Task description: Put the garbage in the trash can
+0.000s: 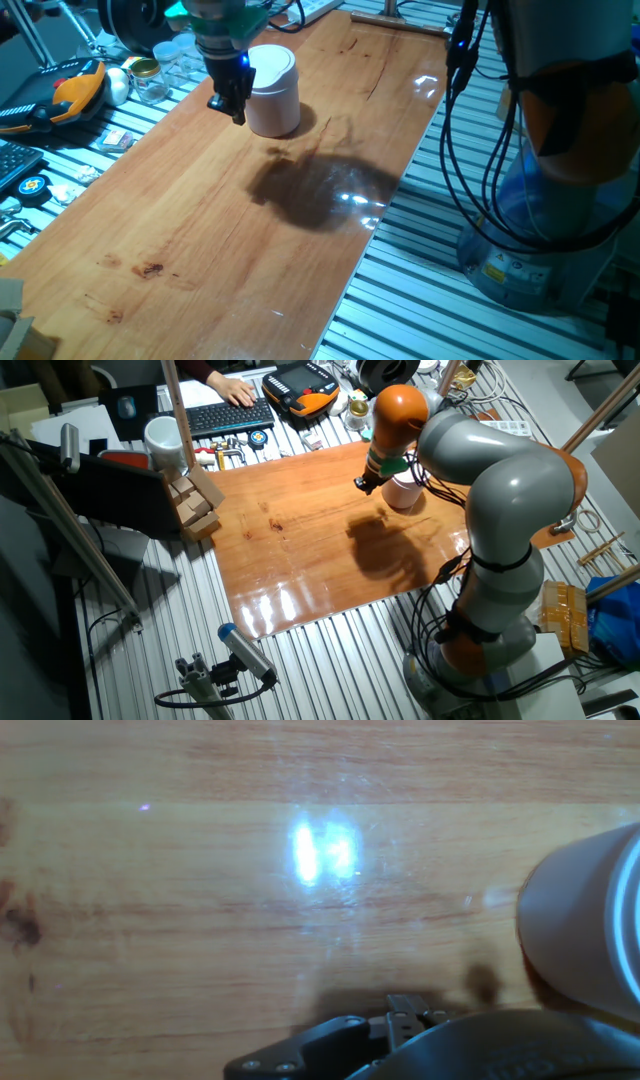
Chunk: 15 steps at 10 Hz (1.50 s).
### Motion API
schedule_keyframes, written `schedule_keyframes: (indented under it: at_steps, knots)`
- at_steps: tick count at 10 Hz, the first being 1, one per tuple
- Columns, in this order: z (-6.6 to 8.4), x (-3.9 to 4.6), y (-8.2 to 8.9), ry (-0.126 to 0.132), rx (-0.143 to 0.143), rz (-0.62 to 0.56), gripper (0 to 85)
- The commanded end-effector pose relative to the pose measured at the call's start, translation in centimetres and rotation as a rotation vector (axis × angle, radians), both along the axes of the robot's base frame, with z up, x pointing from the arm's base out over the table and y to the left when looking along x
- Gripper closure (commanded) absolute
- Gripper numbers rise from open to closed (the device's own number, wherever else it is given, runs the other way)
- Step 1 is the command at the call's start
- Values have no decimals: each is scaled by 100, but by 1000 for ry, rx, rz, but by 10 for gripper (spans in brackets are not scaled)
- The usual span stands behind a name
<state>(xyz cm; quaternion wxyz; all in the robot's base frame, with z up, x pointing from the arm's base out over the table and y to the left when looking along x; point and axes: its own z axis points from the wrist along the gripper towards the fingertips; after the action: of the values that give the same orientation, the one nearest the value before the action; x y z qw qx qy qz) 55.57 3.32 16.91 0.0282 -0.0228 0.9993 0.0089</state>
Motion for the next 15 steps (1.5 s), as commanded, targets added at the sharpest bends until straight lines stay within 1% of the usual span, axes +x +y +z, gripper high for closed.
schedule_keyframes:
  at_steps: [1,2,3,5,6,7,8,9,10,11,12,13,14,15]
  knots:
    - [0,0,2,6,2,13,850]
    - [0,0,2,20,12,21,850]
    - [0,0,2,46,28,8,850]
    - [0,0,2,70,21,-4,850]
    - [20,22,39,82,13,-7,850]
    - [57,52,105,87,12,-7,850]
    - [75,54,142,57,13,5,850]
    - [78,32,157,28,2,16,850]
    - [77,-9,162,2,-8,20,850]
    - [62,-43,169,-5,3,20,850]
    - [88,-66,165,-11,-3,20,850]
    - [115,-93,160,-9,-8,22,850]
    - [133,-110,159,-2,-3,22,850]
    - [141,-115,159,-6,-17,25,850]
